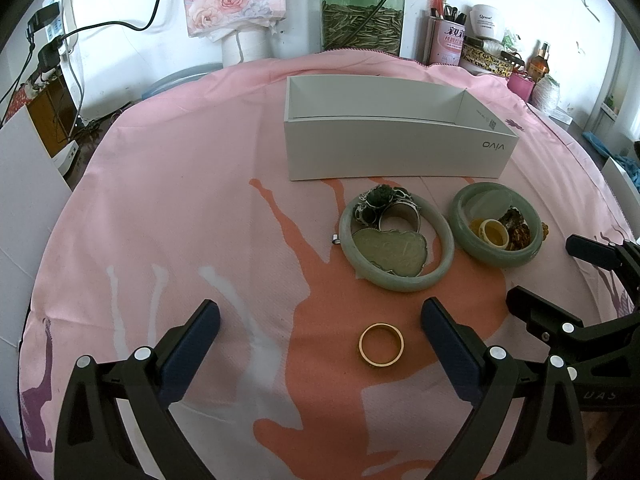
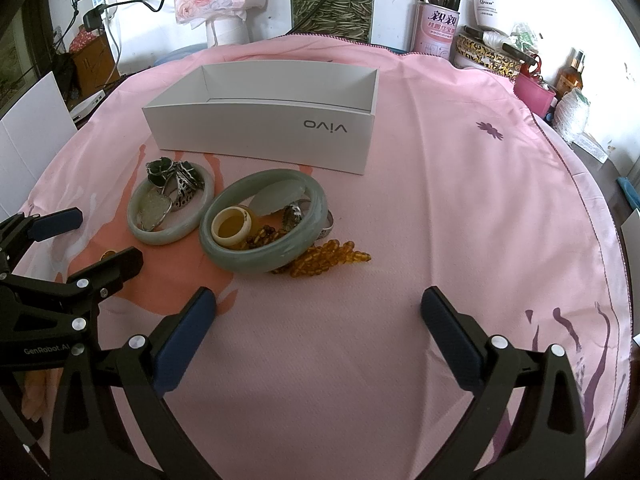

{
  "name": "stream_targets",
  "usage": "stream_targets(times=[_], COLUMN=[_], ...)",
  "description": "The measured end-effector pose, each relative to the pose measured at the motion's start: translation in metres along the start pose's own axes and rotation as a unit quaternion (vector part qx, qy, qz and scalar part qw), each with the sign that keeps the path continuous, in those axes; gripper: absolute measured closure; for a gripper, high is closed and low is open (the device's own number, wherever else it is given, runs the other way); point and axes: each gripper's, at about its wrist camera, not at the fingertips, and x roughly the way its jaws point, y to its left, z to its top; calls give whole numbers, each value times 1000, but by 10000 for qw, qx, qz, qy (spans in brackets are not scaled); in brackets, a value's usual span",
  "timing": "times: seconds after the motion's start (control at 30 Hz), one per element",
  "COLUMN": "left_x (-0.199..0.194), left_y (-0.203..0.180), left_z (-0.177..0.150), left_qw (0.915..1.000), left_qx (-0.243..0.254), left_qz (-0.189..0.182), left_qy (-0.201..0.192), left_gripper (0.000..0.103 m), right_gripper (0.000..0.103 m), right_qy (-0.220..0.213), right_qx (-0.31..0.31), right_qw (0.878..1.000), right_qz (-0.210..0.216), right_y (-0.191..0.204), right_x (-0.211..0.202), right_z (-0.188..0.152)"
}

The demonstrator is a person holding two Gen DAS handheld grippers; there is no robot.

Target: Organize jewelry

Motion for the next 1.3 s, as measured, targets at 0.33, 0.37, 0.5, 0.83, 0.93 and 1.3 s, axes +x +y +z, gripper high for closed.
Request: stream_targets(times=[0.33,0.37,0.5,0.83,0.93,1.3], left_x=[0,0,1,0,0,-2], left_y=[0,0,2,2,2,-2], left_z=[0,0,1,0,0,-4], left_qw=[10000,10000,10000,10000,10000,9999], left_qx=[21,31,60,54,54,123], left_qz=[-12,-19,-39,-51,-50,-106], left_qy=[3,5,14,7,4,15], left_gripper=[4,4,4,4,4,5], right_gripper=[5,5,5,5,5,5], right_qy=[0,0,0,0,0,1], right_qx=[0,0,0,0,-1,-1], right_qw=[10000,10000,10000,10000,10000,10000], right_qz=[1,0,0,-1,-2,-3], right_y=[0,0,0,0,0,0], right_x=[0,0,0,0,0,0], right_z=[0,0,0,0,0,0])
